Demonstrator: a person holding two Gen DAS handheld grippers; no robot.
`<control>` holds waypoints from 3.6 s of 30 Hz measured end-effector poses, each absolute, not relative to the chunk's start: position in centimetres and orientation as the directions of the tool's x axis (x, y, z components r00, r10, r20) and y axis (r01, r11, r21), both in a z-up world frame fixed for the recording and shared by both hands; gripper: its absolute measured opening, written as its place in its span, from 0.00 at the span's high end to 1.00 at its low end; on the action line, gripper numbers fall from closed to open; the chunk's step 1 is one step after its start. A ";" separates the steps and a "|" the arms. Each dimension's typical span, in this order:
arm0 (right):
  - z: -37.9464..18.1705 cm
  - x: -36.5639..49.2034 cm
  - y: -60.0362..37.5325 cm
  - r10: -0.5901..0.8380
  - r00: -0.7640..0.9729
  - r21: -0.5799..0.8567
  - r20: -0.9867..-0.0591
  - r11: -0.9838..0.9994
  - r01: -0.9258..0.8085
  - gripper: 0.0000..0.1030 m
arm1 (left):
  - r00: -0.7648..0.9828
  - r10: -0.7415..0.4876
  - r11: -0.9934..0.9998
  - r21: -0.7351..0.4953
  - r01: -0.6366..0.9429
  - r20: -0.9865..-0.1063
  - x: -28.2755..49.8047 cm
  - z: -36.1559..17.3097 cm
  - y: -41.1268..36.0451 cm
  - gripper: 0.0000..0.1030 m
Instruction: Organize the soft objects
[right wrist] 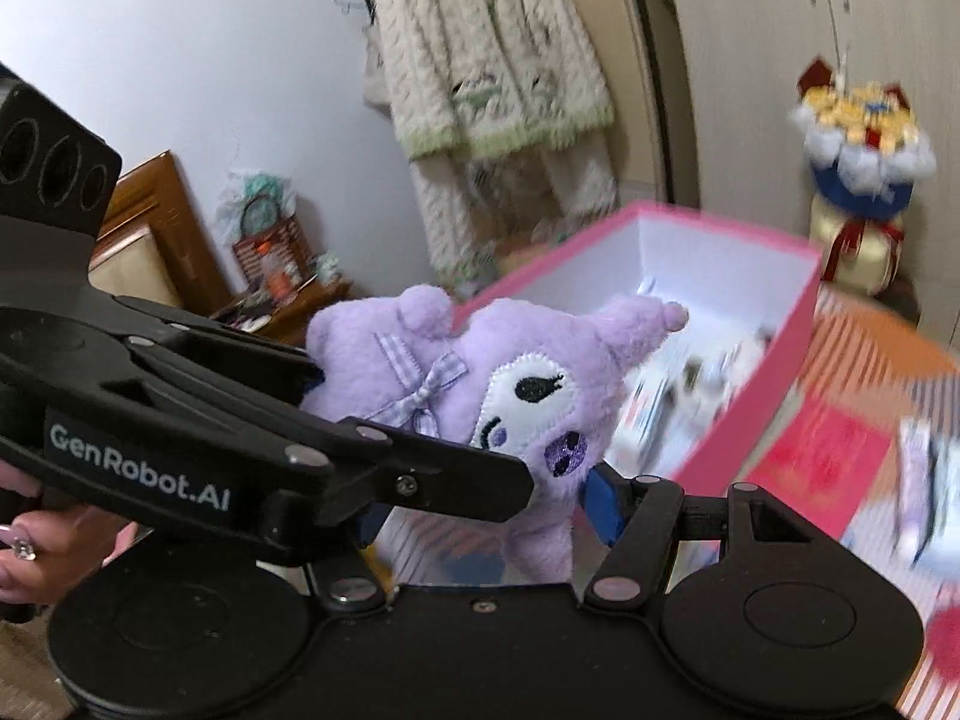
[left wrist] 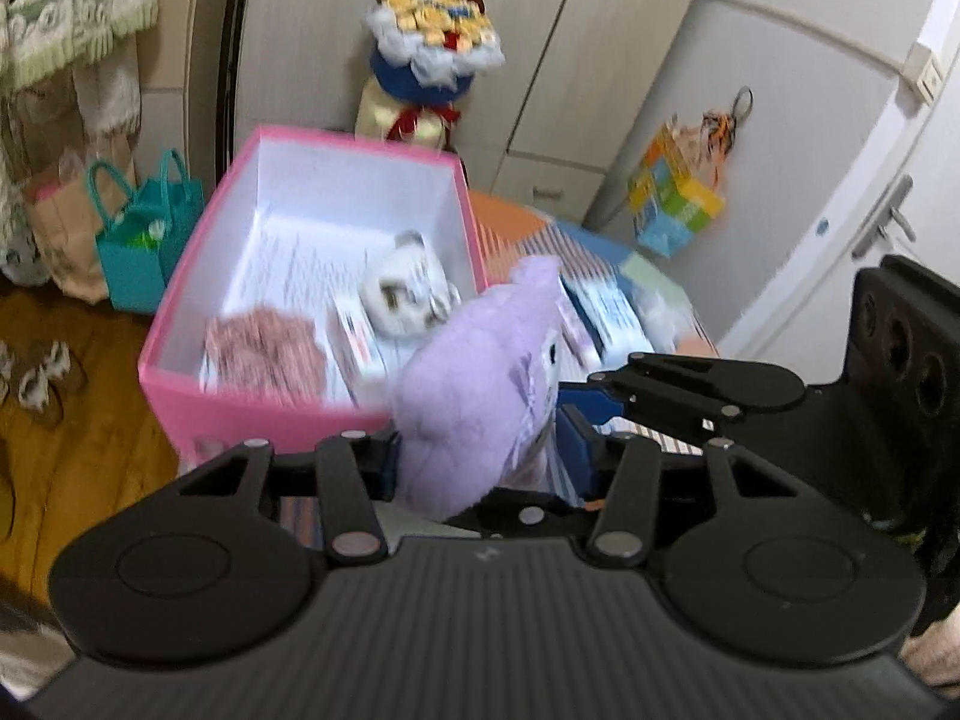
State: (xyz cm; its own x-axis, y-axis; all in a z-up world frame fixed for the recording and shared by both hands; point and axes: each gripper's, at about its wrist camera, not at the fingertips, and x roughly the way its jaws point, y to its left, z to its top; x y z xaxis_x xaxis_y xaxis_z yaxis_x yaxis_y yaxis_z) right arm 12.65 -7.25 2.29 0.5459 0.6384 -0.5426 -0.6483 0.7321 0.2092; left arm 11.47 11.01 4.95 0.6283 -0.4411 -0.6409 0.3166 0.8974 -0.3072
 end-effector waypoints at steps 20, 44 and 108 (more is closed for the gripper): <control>0.4 31.6 -4.5 0.602 0.490 0.275 -0.631 0.764 -0.583 0.37 | 0.676 -0.395 0.903 -0.396 0.164 -0.622 30.1 1.3 13.0 0.58; 4.2 25.5 -12.5 0.586 0.571 0.240 -0.575 0.788 -0.567 0.37 | 0.807 -0.208 0.978 -0.091 0.190 -0.552 23.3 5.9 11.8 0.38; -11.4 17.3 -30.4 0.296 0.750 0.105 -0.592 0.951 -0.292 0.24 | 0.725 -0.211 0.968 -0.035 0.250 -0.656 25.6 -10.6 -14.8 0.51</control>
